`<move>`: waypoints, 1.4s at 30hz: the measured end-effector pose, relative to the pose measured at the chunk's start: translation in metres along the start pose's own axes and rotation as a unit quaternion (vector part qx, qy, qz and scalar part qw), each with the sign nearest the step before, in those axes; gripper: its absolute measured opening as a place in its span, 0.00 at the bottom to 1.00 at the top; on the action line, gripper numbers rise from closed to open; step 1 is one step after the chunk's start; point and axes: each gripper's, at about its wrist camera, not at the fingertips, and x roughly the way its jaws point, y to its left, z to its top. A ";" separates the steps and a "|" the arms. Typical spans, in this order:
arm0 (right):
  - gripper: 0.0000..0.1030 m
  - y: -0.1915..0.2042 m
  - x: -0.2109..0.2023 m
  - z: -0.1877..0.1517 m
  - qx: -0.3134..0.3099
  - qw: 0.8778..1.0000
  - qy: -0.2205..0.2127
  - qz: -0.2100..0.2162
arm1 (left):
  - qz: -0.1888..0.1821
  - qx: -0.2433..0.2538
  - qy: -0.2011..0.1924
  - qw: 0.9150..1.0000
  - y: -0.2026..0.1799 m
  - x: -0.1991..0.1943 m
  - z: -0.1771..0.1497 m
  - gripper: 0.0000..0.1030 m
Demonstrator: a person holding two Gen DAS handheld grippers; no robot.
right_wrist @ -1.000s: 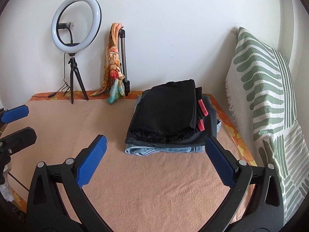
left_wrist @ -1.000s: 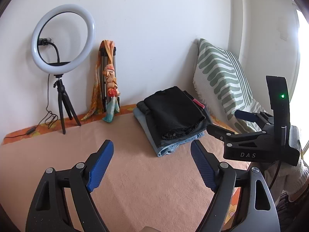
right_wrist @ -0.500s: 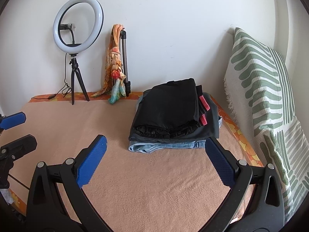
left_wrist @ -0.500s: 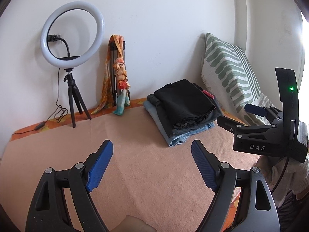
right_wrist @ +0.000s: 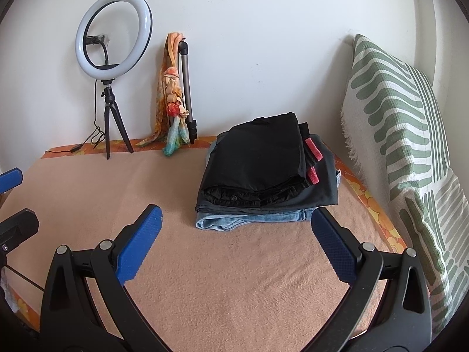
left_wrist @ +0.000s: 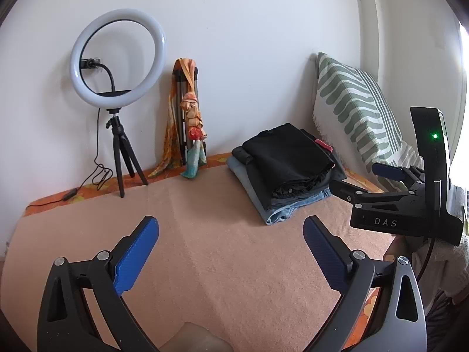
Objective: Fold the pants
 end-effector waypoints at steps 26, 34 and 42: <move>1.00 0.003 -0.001 0.001 -0.004 1.000 -0.005 0.005 | 0.002 0.001 0.001 1.000 -0.001 -0.003 -0.001 0.97; 1.00 0.004 -0.001 0.001 -0.003 1.000 -0.005 0.005 | 0.003 0.001 0.002 1.000 -0.001 -0.003 -0.001 0.97; 1.00 0.006 0.000 0.001 -0.007 1.000 -0.005 0.008 | 0.004 0.000 0.002 1.000 -0.002 -0.005 -0.001 0.97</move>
